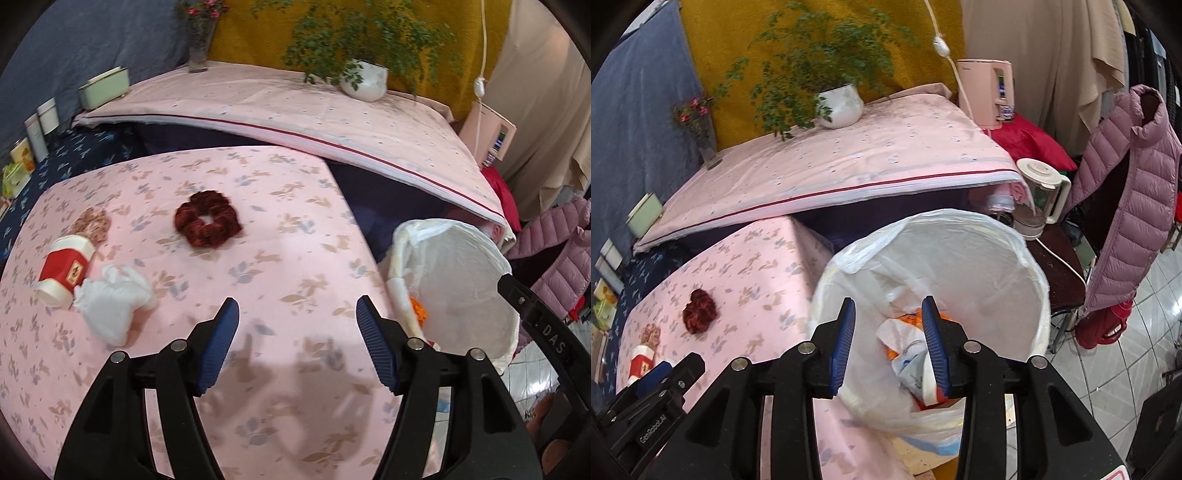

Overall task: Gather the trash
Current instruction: 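Open the right gripper to drop the cup into the bin, return to table, then grasp the white glove with the left gripper while the right gripper grasps the dark red scrunchie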

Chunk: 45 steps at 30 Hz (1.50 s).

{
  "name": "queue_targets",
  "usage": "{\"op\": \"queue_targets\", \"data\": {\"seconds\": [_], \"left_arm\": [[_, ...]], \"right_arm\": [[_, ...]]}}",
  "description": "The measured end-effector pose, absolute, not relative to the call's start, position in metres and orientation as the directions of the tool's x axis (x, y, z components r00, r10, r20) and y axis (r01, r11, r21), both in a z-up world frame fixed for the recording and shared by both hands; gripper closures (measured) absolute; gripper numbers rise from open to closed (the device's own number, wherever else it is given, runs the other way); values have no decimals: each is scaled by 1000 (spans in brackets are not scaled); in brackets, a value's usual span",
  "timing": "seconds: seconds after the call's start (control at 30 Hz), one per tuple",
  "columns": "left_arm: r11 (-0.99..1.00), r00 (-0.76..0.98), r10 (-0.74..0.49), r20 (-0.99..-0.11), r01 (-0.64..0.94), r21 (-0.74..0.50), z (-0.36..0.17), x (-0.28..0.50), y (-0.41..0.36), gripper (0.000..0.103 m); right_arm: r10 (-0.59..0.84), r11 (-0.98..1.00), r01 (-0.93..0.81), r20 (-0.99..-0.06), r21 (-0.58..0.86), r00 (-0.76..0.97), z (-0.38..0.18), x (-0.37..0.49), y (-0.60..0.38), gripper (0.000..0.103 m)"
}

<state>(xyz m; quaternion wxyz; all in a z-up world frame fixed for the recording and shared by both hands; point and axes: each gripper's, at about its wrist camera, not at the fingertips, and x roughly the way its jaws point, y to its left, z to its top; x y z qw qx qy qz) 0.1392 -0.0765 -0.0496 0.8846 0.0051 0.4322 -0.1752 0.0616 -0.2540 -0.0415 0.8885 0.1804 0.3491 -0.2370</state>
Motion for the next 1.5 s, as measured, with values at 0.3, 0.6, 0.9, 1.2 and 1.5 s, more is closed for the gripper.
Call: {"op": "queue_targets", "data": {"seconds": [0.3,0.6,0.9,1.2,1.5], "left_arm": [[973,597,-213,-773,204,-110,-59,141,-19,33],[988,583,-153,-798,100,-116,-75,147,33,28],[983,557,-148,-817,-7,-183,-88,158,80,22],[959,517,-202,-832,-70,-276,-98,179,98,22],[938,465,-222,-857,-137,-318,-112,213,97,36]], "right_arm": [[-220,885,447,-729,131,649,-48,76,-193,62],[-163,924,366,-748,113,643,-56,88,-144,61],[-129,947,307,-768,92,627,-66,101,-109,57],[-97,962,260,-777,87,622,-73,125,-87,50],[-75,968,229,-763,97,641,-73,183,-75,49]]}}
